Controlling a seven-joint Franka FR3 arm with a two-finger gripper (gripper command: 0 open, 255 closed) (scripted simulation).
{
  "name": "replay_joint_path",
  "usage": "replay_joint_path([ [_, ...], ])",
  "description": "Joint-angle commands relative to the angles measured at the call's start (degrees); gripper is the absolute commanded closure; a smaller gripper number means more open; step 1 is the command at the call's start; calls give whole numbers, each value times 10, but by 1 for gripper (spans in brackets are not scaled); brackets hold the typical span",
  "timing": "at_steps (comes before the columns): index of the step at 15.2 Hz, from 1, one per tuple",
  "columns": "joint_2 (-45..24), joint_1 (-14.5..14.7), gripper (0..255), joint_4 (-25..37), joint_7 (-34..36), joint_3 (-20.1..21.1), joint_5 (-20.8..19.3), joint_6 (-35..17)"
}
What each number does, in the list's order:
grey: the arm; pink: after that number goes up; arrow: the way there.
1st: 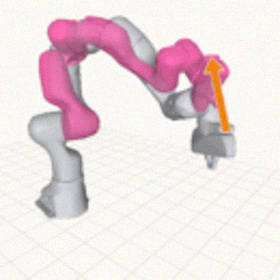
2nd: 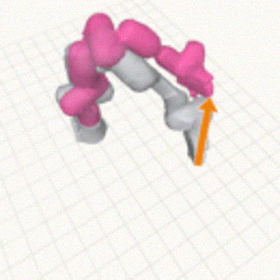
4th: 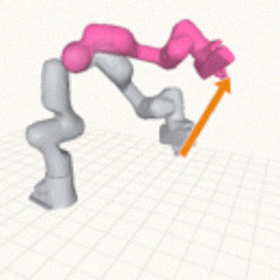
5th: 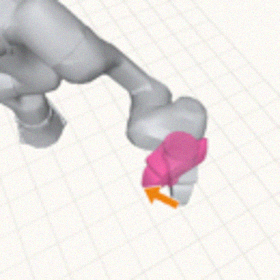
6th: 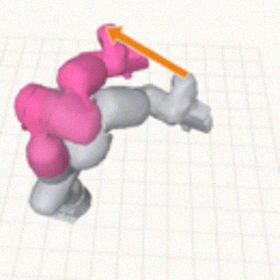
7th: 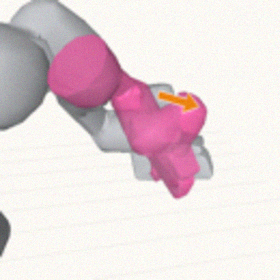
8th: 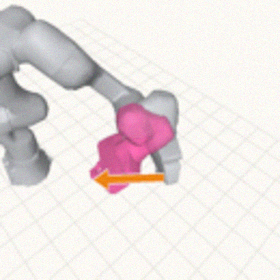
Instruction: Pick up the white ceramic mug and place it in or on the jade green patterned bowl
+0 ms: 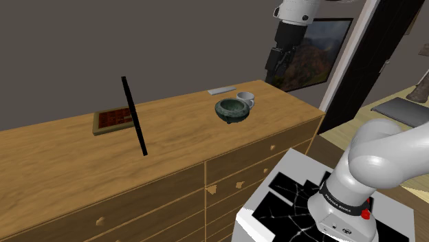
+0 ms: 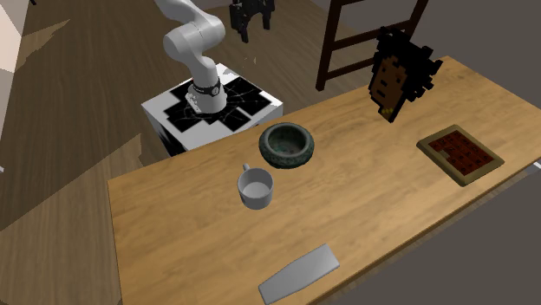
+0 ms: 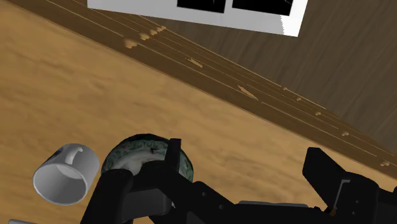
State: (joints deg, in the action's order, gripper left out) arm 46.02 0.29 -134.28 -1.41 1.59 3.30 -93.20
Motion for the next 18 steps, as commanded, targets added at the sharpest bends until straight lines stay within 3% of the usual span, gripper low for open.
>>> replay_joint_path([
  [1,0,0,0,0,0,0,0,0],
  [10,-113,-26,0,-12,-88,-78,-36,-123],
  [18,-252,-39,0,28,-168,-144,-38,-220],
])
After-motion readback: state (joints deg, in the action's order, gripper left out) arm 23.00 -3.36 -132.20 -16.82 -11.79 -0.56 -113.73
